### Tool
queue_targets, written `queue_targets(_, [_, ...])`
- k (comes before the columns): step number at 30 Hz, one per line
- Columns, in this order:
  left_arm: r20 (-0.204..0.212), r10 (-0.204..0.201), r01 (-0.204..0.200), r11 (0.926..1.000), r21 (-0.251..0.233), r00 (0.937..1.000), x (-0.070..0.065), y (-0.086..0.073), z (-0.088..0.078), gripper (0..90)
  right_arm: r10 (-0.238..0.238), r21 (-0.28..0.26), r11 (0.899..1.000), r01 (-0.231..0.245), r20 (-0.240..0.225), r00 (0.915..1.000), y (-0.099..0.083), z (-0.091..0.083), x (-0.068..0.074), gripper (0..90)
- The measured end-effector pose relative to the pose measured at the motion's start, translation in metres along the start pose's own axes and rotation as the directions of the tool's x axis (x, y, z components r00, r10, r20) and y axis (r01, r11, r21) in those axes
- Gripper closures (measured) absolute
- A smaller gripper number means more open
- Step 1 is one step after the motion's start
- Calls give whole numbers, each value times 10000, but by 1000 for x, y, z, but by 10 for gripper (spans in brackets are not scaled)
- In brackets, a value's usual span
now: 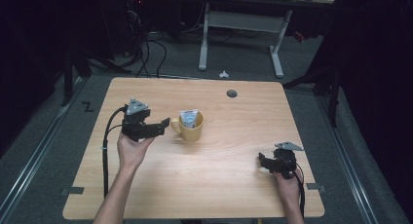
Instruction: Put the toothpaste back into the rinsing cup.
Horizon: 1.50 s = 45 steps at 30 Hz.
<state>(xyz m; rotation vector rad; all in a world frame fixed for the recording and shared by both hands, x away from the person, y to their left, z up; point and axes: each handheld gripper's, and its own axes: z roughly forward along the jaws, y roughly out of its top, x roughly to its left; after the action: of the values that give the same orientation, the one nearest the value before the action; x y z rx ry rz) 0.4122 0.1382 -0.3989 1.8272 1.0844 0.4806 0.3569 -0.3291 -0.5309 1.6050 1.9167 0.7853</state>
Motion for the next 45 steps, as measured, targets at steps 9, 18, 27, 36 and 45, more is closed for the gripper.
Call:
queue_targets(9, [-189, -101, 96, 9996, -252, 9998, 7, -7, -14, 214, -19, -7, 10000, 19, -3, 10000, 0, 0, 0, 206])
queue_targets(18, [-354, -256, 245, 9992, -308, 9990, 15, -15, -23, 217, 2, -3, 10000, -2, 6, 10000, 0, 0, 0, 206])
queue_targets(27, [-399, -533, 521, 9982, -310, 9978, 22, -24, -30, 222, 2, -3, 10000, -2, 6, 10000, 0, 0, 0, 206])
queue_targets(36, [-502, -761, 747, 9968, -276, 9958, 29, -35, -35, 226, 5, 4, 10000, -5, 3, 10000, 0, 0, 0, 206])
queue_targets(45, [-576, -925, 919, 9957, -124, 9940, 34, -46, -38, 238, -12, -8, 10000, 12, 6, 10000, 0, 0, 0, 206])
